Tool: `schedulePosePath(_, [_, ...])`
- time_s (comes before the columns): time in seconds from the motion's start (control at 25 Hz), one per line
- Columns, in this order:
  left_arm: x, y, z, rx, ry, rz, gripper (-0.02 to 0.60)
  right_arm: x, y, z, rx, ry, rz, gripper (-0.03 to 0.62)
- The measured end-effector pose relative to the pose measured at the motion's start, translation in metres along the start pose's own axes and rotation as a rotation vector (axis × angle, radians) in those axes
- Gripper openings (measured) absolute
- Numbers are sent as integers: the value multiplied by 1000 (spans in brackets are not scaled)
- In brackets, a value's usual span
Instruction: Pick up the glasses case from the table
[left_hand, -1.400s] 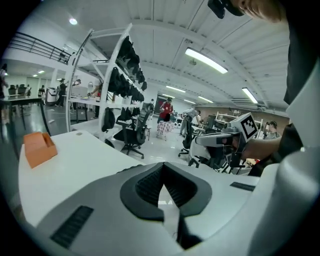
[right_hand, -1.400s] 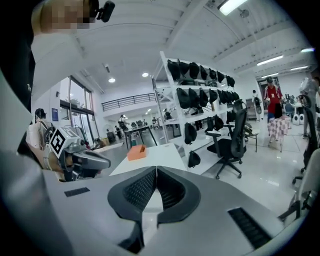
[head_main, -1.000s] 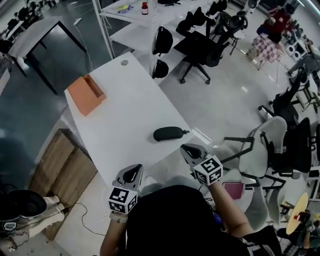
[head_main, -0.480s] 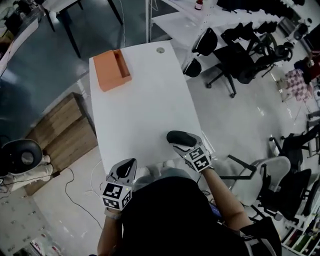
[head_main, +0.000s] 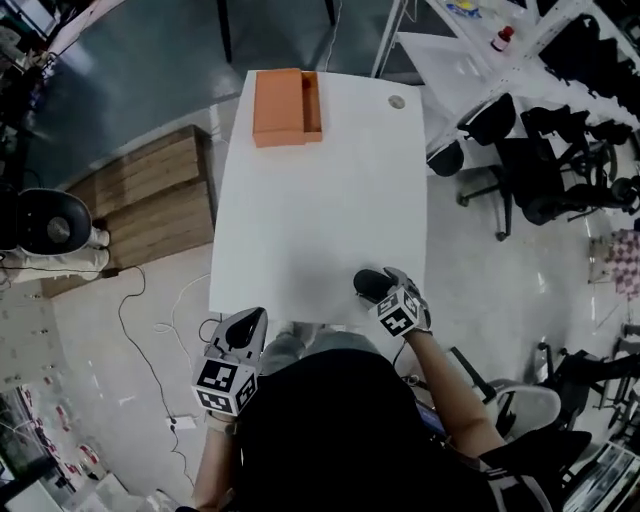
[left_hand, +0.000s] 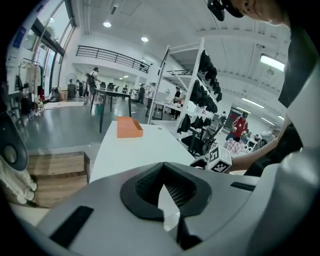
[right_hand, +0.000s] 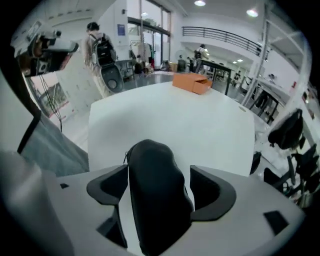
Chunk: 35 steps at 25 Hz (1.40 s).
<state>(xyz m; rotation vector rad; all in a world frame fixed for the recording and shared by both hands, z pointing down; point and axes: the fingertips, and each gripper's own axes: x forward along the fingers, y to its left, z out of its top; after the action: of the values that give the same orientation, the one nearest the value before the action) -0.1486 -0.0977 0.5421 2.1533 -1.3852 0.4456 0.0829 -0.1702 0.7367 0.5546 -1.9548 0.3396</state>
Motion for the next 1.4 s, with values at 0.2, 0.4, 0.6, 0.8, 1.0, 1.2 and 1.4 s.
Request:
schedulePosePath(0.2, [-5, -2, -7, -34, 0, 68, 17, 19, -10, -13, -140, 104, 23, 380])
schedulePosePath(0.4, [-14, 2, -15, -63, -8, 123, 17, 25, -10, -13, -83, 123, 91, 380])
schedulePosePath(0.6, [-22, 7, -18, -80, -12, 157, 17, 25, -9, -10, -60, 128, 108, 327])
schedulePosePath(0.8, [-29, 15, -17, -85, -24, 168, 17, 24, -7, -3, -37, 126, 110, 318])
schedulePosePath(1.0, [-28, 20, -13, -74, -29, 144, 17, 8, -11, 21, -21, 70, 80, 316])
schedulePosePath(1.2, [-19, 30, -3, -33, -45, 83, 17, -20, -12, 51, 69, -24, 45, 316])
schedulePosePath(1.4, [-7, 32, 12, 11, -54, -5, 17, -61, -14, 81, 185, -152, 10, 316])
